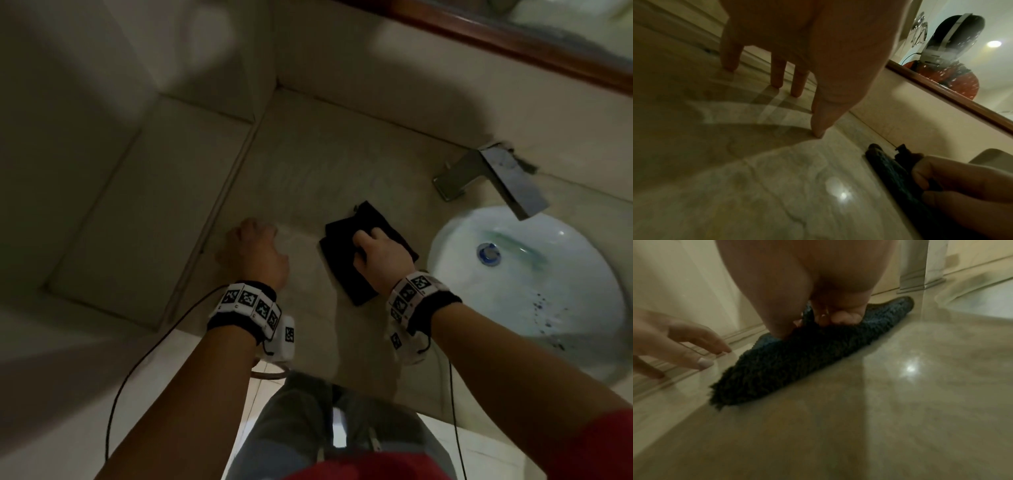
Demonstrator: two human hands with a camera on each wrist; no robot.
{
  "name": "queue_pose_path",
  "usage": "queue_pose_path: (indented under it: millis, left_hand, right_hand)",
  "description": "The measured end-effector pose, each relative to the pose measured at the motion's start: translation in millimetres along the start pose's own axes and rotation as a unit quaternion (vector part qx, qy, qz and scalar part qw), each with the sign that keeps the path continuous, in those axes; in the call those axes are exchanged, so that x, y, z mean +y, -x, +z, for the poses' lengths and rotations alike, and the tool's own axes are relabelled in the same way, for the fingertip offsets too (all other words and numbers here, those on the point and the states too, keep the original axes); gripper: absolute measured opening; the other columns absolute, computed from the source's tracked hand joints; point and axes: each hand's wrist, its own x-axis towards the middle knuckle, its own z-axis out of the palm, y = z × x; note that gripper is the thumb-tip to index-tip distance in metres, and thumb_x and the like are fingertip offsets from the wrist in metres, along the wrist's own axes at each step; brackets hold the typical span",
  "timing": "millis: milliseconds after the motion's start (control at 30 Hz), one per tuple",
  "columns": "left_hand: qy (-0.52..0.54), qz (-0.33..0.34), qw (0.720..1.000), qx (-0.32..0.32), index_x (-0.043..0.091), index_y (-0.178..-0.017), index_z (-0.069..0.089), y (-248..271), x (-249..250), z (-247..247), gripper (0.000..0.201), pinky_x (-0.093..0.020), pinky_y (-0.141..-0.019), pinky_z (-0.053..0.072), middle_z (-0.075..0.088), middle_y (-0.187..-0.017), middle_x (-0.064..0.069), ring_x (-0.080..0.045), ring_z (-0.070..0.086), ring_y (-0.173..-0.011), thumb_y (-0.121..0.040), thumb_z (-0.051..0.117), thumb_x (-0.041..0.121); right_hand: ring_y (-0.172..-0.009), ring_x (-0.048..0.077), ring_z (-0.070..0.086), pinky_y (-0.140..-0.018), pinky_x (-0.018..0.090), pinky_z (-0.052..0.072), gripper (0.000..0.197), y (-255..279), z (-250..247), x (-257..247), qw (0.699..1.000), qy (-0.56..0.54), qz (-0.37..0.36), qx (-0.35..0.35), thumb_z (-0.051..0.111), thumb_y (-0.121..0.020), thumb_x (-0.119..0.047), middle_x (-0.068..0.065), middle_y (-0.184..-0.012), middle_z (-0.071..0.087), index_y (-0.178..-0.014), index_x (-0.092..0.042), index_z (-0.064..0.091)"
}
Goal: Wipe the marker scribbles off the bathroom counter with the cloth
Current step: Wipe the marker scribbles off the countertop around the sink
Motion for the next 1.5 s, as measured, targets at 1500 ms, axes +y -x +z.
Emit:
queue_pose_path:
  millis: [1500]
  left_hand:
    - [0.013,-0.024,0.999,-0.019,0.036,-0.117,0.055,-9.9,-3.3,-0.6,0.049,-0.050,-0.089,0.039,0.034,-0.142,0.000,-0.029,0.032,-0.125,-0.071,0.074,0.037]
  right_hand:
    - [-0.080,0.028,0.051,-0.068,0.032,0.038,0.012,-113.2,-56.0,30.7,0.996,-0.079,0.049,-0.010,0.054,-0.092,-0.018,0.009,-0.096,0.055,-0.103,-0.014,0.053]
